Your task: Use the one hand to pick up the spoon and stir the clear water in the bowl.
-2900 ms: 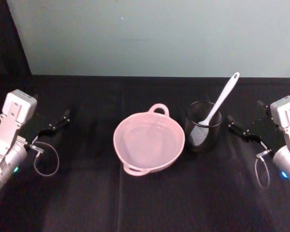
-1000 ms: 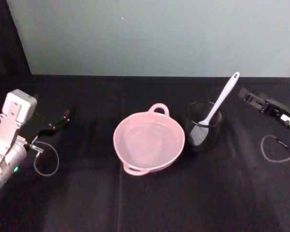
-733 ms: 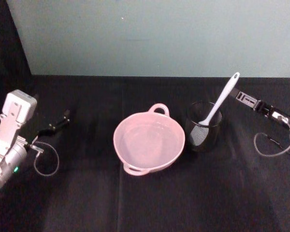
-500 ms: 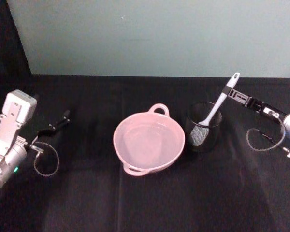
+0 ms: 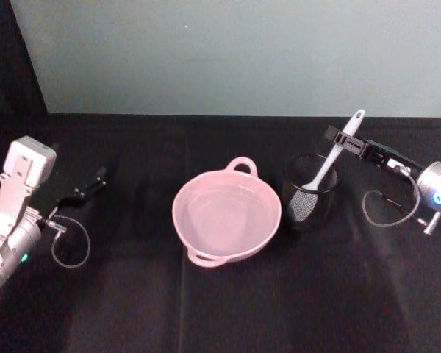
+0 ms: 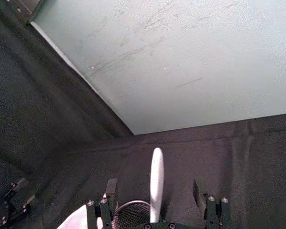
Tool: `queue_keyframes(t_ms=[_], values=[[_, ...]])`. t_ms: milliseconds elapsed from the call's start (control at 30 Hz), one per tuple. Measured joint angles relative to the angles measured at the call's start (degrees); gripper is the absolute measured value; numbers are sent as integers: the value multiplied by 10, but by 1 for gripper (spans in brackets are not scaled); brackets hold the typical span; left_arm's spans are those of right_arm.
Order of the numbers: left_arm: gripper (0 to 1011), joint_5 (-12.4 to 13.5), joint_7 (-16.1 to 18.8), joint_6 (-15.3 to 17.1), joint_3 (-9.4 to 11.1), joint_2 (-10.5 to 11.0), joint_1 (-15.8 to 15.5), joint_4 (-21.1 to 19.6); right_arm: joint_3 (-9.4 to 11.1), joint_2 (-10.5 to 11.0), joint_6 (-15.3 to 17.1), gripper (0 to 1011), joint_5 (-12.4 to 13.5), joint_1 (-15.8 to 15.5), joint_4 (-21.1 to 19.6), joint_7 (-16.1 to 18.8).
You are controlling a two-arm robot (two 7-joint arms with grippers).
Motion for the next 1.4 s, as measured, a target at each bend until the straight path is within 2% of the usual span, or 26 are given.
queue_keyframes(t_ms=[233, 400, 800, 833, 900, 1100, 1167, 1200, 1300, 1400], values=[[1011, 0, 0, 0, 0, 0, 0, 0, -1, 0, -1, 1003, 1, 0, 0, 1], [1011, 0, 0, 0, 0, 0, 0, 0, 0, 0, -1, 934, 1, 0, 0, 0], [1011, 0, 0, 0, 0, 0, 0, 0, 1, 0, 0, 596, 0, 0, 0, 0], [1011, 0, 0, 0, 0, 0, 0, 0, 1, 0, 0, 537, 0, -1, -1, 0], [1011, 0, 0, 0, 0, 0, 0, 0, 1, 0, 0, 496, 0, -1, -1, -1], [1011, 0, 0, 0, 0, 0, 0, 0, 1, 0, 0, 273, 0, -1, -1, -1], [1011, 0, 0, 0, 0, 0, 0, 0, 2, 0, 0, 231, 0, -1, -1, -1], [1011, 0, 0, 0, 0, 0, 0, 0, 2, 0, 0, 174, 0, -1, -1, -1], [1011, 0, 0, 0, 0, 0, 0, 0, 2, 0, 0, 118, 0, -1, -1, -1], [1011, 0, 0, 0, 0, 0, 0, 0, 2, 0, 0, 110, 0, -1, -1, -1]])
